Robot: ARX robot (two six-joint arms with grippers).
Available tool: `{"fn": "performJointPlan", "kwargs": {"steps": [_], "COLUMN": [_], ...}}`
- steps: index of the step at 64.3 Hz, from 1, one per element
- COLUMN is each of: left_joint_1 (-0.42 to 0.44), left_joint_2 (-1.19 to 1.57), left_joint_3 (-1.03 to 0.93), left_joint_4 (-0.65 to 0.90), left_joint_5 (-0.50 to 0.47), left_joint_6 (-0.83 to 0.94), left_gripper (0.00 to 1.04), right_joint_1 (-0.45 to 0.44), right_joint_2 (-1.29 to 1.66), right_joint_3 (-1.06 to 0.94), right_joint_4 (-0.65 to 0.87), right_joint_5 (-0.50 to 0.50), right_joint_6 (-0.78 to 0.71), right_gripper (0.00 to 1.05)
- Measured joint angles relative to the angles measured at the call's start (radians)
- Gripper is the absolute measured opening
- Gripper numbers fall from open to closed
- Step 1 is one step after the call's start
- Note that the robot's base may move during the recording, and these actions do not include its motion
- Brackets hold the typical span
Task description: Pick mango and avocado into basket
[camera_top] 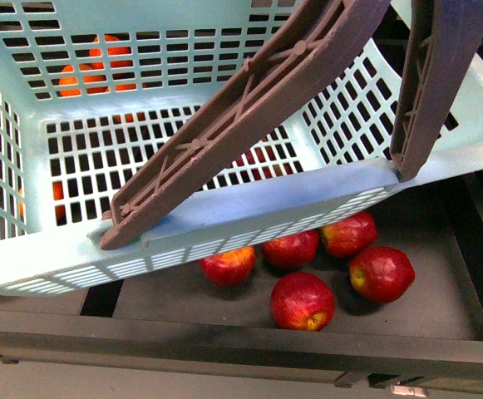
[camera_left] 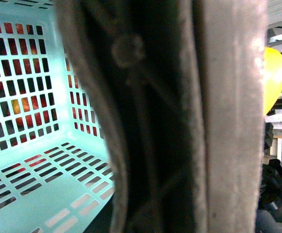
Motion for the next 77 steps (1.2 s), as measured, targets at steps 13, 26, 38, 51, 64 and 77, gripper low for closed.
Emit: {"fn": "performJointPlan", "kwargs": {"steps": [13, 26, 38, 51, 64, 77], "left_joint_1": [0.0, 0.0, -0.002, 0.001, 0.0, 0.0], "left_joint_2": [0.0, 0.0, 0.007, 0.008, 0.008, 0.008], "left_joint_3": [0.0, 0.0, 0.0, 0.0, 0.0, 0.0], "left_joint_4": [0.0, 0.0, -0.002, -0.001, -0.001, -0.001], "left_joint_5": [0.0, 0.001, -0.001, -0.008, 0.004, 0.005], "left_joint_6": [0.0, 0.0, -0.008, 0.001, -0.001, -0.002], "left_gripper": [0.14, 0.14, 0.14, 0.14, 0.14, 0.14], "right_joint_1": [0.072, 0.089, 0.064, 0.012, -0.044, -0.093], "right_joint_2": [0.013, 0.017, 0.013, -0.016, -0.148, -0.262], "right_joint_3": [-0.019, -0.035, -0.059, -0.166, -0.377, -0.499], "right_joint_4": [0.0, 0.007, 0.033, 0.335, 0.512, 0.512], "right_joint_5": [0.016, 0.016, 0.057, 0.422, 0.524, 0.481], "right_joint_6": [-0.003, -0.003, 0.008, 0.075, 0.082, 0.082], "right_gripper": [0.64, 0.9, 0.96, 0.82, 0.46, 0.14]}}
